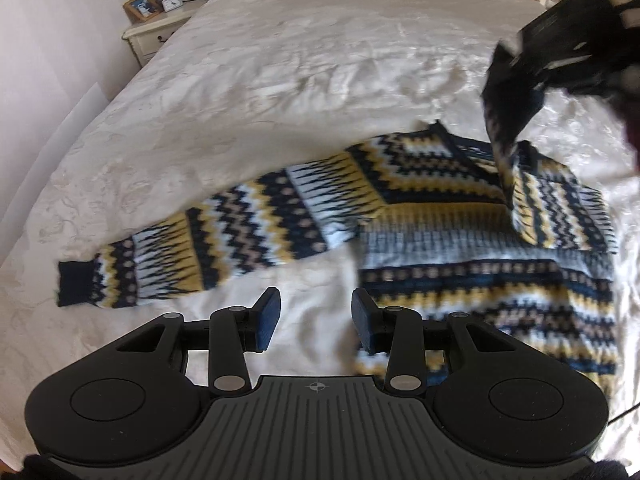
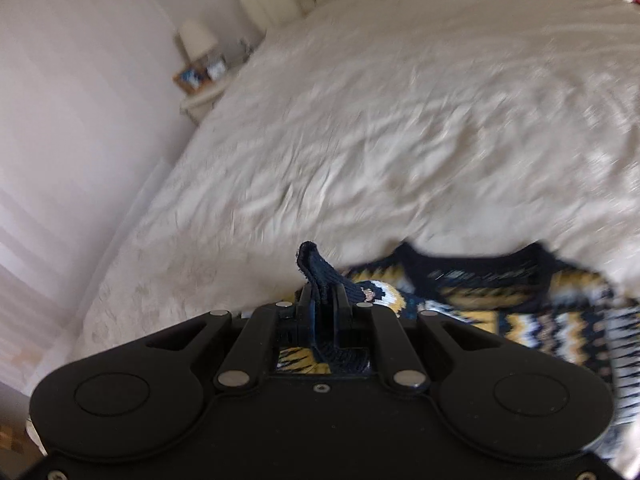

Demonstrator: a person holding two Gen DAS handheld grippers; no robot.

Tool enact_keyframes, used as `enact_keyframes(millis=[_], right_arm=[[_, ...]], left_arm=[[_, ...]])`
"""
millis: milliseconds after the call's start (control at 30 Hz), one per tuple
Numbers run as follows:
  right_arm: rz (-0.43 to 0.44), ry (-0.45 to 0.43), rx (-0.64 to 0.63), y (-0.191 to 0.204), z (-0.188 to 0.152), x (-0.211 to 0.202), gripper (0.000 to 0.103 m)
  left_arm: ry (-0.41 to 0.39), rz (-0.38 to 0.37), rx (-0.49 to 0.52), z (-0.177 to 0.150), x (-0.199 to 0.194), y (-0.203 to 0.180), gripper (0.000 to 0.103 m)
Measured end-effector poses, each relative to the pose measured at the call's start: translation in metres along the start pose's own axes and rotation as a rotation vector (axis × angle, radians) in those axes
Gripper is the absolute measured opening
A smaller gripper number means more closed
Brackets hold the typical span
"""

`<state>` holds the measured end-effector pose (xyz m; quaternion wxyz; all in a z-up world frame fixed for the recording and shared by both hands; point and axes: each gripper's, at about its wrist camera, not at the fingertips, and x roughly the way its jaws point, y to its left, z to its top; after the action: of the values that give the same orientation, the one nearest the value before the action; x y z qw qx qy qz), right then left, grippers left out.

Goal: Fold small clothes
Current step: 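Carry the cuff with the right gripper across the sweater body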

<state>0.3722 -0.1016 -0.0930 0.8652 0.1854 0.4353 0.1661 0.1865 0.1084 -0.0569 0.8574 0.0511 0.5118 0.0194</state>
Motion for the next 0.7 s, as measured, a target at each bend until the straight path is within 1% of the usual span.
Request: enact_keyframes(millis=[100,200,433,500,533,567,600,633,667,700], right_arm=[[-0.009,0.046,-0.018,0.02,-0.011,0.029,0.015],[-0.011,0.08,-0.016,0.032,-0.019,0.048,0.015],[-0.038,0.107,-0.002,0.05,-0.032,0.079,0.017],[-0.033,0.107,-0.005,0.052,-0.034,0.084,0.025],[-0.029,0.104,-0.005,0.053,-0.035,0.087,0.025],[-0.023,0.102,-0.002,0.054,-0.036,0.09,0.031],[-0.015,0.1,0.003,0.055,-0.036,0.091,0.043],[-0.001,0.092,0.006,0.056,-0.037,0.091,0.048],[0.006,0.08,0.005,0.058,-0.037,0.09,0.051],[0.005,0.072,0.002,0.059,-0.038,0.088,0.051]], left_arm=[[0.009,0.009,-0.013,0.001,0.006,0.017,0.039],[0.021,0.012,-0.026,-0.001,0.011,0.029,0.039],[0.055,0.011,-0.04,-0.005,0.025,0.047,0.039],[0.061,0.01,-0.051,-0.006,0.028,0.052,0.039],[0.063,0.01,-0.057,-0.005,0.029,0.054,0.039],[0.065,0.01,-0.064,-0.005,0.03,0.056,0.039],[0.066,0.012,-0.071,-0.005,0.032,0.058,0.039],[0.066,0.013,-0.078,-0.005,0.033,0.061,0.039],[0.066,0.016,-0.086,-0.004,0.035,0.063,0.039],[0.067,0.018,-0.093,-0.004,0.036,0.066,0.039]])
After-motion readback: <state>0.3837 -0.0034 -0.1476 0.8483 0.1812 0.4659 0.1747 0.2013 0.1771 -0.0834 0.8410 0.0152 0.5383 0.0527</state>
